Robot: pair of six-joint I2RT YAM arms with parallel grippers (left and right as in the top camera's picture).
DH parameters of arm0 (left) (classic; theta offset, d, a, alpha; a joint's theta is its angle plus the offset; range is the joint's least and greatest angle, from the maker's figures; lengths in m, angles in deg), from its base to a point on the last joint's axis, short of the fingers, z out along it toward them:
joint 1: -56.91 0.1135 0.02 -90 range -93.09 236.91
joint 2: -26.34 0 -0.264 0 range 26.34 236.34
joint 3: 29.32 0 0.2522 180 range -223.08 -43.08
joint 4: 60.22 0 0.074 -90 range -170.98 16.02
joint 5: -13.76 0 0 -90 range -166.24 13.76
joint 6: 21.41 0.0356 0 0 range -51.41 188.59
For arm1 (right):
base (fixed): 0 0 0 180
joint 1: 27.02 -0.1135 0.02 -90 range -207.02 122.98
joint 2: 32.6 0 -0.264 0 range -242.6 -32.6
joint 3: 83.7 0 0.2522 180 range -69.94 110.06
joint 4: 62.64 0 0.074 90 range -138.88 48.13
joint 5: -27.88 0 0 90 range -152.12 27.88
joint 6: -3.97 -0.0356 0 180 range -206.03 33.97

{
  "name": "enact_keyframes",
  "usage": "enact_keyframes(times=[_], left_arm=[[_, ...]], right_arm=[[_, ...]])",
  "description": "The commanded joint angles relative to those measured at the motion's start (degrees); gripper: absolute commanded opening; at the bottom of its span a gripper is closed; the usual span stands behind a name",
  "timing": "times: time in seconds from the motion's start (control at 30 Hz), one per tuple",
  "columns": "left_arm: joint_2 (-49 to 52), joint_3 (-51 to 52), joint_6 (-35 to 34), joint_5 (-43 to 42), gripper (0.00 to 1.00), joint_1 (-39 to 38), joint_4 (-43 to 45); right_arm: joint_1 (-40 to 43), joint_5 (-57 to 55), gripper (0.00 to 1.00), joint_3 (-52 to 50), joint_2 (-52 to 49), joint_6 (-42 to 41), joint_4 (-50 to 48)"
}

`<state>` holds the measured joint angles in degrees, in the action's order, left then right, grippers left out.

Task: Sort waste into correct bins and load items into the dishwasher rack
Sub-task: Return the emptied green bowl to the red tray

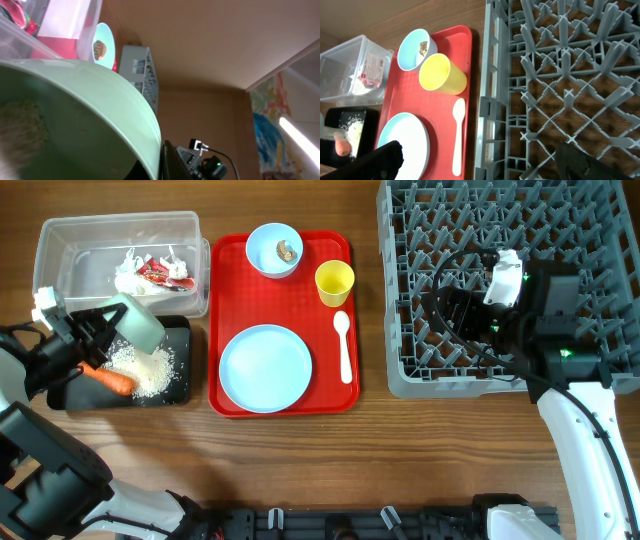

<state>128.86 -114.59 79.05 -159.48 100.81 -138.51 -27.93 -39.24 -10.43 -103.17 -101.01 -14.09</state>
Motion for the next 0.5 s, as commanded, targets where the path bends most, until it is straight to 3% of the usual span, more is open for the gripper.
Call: enact_keyframes(times=[0.0, 0.47], left_arm=[[-0.37, 0.39, 1.11, -4.79, 0.04, 0.44, -0.98], [-0.37, 0.39, 1.99, -6.58, 0.04, 0.42, -0.11]], right_arm=[[0.13, 0.26, 1.00, 0.74, -0.48, -0.22, 0.24], [0.13, 0.26, 1.00, 0.74, -0.48, -0.24, 0.22]])
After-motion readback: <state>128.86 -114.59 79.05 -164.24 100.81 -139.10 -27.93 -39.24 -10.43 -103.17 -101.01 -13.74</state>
